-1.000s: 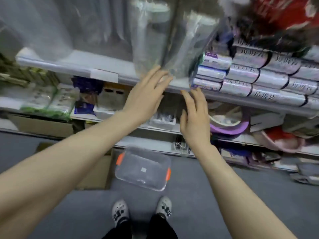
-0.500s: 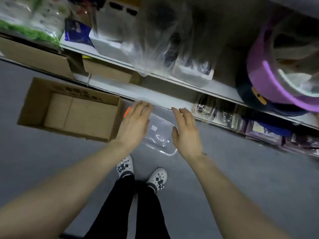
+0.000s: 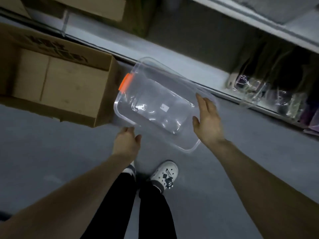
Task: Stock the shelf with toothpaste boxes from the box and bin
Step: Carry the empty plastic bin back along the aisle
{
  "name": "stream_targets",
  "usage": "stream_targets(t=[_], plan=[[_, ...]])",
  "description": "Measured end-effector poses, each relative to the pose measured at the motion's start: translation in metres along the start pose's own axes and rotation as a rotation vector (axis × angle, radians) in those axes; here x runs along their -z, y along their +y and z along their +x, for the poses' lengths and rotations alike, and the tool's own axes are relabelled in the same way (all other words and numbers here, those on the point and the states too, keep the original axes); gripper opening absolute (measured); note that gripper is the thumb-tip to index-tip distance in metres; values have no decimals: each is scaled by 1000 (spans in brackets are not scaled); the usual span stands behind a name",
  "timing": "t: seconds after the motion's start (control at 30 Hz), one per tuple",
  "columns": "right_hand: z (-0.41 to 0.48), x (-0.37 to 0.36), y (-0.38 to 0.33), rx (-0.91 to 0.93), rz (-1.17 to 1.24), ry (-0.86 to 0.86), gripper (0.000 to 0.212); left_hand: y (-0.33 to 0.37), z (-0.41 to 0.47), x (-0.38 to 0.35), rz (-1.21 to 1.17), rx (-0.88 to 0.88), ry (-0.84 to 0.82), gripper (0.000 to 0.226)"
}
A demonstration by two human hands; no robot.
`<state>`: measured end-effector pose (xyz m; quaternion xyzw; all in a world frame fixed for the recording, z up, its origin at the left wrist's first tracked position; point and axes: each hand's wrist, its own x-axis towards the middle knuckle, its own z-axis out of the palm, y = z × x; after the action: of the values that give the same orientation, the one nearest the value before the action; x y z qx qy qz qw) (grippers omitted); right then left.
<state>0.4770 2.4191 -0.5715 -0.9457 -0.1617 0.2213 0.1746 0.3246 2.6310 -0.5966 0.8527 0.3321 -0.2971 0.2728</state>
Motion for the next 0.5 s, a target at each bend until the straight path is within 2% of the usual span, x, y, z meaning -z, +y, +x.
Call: stream_targets(t=[0.13, 0.3, 0.4, 0.5], plan=[[45, -41, 18, -10, -49, -29, 84, -5, 28, -47, -112, 259, -133, 50], [99, -72, 34, -23, -233, -69, 87, 2, 59, -92, -839, 506, -161, 82], [119, -84, 39, -71, -315, -139, 90, 5, 68, -105, -1015, 567, -212, 52], [129, -91, 39, -88, -371, -63, 87, 10, 71, -110, -1149, 561, -235, 42]])
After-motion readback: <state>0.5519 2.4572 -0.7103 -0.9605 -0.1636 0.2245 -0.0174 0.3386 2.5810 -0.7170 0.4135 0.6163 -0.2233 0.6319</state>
